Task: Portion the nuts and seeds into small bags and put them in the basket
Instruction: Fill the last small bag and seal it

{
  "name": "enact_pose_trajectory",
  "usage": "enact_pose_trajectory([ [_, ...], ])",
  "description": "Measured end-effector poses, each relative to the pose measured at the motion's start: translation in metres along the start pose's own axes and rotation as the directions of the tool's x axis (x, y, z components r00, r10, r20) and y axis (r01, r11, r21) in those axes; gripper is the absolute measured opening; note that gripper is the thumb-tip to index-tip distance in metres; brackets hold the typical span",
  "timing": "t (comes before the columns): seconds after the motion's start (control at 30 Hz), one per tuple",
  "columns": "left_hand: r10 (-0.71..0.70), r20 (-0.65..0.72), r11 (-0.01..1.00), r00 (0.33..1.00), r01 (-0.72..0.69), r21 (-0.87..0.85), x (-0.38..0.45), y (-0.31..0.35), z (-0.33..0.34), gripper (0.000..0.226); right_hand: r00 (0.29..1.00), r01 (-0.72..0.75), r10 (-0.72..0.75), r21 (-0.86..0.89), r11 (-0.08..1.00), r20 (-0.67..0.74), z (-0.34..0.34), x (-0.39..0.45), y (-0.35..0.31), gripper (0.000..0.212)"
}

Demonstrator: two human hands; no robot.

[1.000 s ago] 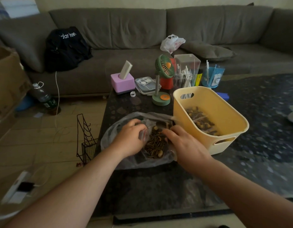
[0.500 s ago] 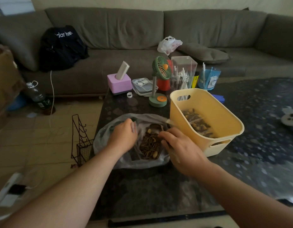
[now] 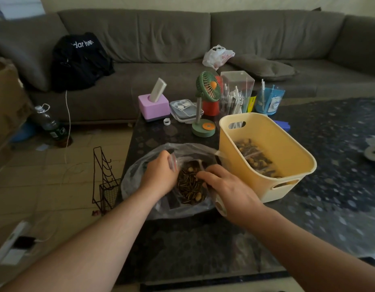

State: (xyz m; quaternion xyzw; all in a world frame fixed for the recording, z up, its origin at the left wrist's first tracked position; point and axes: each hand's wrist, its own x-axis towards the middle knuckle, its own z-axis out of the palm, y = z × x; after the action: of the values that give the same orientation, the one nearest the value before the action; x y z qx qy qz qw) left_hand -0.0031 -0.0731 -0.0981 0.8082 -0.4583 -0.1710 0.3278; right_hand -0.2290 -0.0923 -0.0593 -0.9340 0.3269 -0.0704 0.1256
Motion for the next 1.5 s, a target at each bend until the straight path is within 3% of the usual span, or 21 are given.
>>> enact_pose_trajectory([
  [0.1,-0.016,-0.028,1.000,0.999,0.016,0.007,0.001,-0.003,-0.001,0.029,0.994,0.095,-0.093,-0.019,0.995,0.053,-0.003,-0.004,0.001,0.086],
  [0.17,0.002,-0.025,1.000,1.000,-0.002,-0.006,0.002,-0.004,-0.002,0.027,0.988,0.155,-0.155,0.025,0.988,0.003,-0.003,-0.005,0.004,0.069],
  [0.23,0.045,0.019,0.998,0.999,-0.044,-0.035,0.004,-0.003,-0.006,0.028,0.985,0.157,-0.150,0.097,0.983,-0.083,-0.002,-0.006,0.009,0.054],
  [0.4,0.102,0.219,0.993,0.970,-0.111,0.031,0.001,0.001,-0.017,0.019,0.987,0.095,-0.083,0.079,0.992,-0.138,0.005,-0.007,0.009,0.049],
  [0.6,0.123,0.186,0.989,0.975,-0.137,0.062,-0.004,0.004,-0.024,0.021,0.984,0.155,-0.149,0.056,0.986,-0.093,0.001,-0.019,0.002,0.034],
  [0.77,0.156,0.191,0.969,0.969,-0.188,0.161,-0.018,0.009,-0.043,0.030,0.990,-0.009,0.030,0.159,0.987,-0.136,-0.007,-0.030,-0.001,0.037],
  [0.87,0.062,0.364,0.916,0.929,-0.198,0.349,-0.040,0.022,-0.061,0.030,0.990,-0.052,0.070,0.145,0.988,-0.125,-0.008,-0.033,-0.010,0.038],
  [0.93,-0.064,0.538,0.891,0.841,-0.194,0.410,-0.057,0.027,-0.066,0.030,0.987,-0.071,0.093,0.169,0.983,-0.127,-0.008,-0.034,-0.017,0.038],
  [1.0,-0.120,0.605,0.839,0.787,-0.245,0.486,-0.070,0.023,-0.060,0.066,0.983,-0.083,0.114,0.207,0.975,-0.142,-0.008,-0.033,-0.020,0.036],
  [1.07,-0.062,0.551,0.818,0.832,-0.274,0.506,-0.074,0.016,-0.053,0.067,0.982,-0.093,0.131,0.252,0.963,-0.137,-0.007,-0.034,-0.021,0.034],
  [1.2,0.038,0.411,0.918,0.911,-0.194,0.345,-0.065,0.004,-0.048,0.031,0.984,-0.044,0.091,0.291,0.956,-0.151,-0.005,-0.038,-0.023,0.027],
  [1.4,0.076,0.262,0.997,0.962,-0.082,0.013,-0.052,0.016,-0.054,0.033,0.976,-0.090,0.151,0.342,0.935,-0.155,0.001,-0.038,-0.017,0.021],
  [1.5,0.152,0.188,0.986,0.970,-0.135,-0.102,-0.048,0.028,-0.060,0.038,0.964,-0.106,0.182,0.347,0.932,-0.196,0.004,-0.034,-0.016,0.021],
])
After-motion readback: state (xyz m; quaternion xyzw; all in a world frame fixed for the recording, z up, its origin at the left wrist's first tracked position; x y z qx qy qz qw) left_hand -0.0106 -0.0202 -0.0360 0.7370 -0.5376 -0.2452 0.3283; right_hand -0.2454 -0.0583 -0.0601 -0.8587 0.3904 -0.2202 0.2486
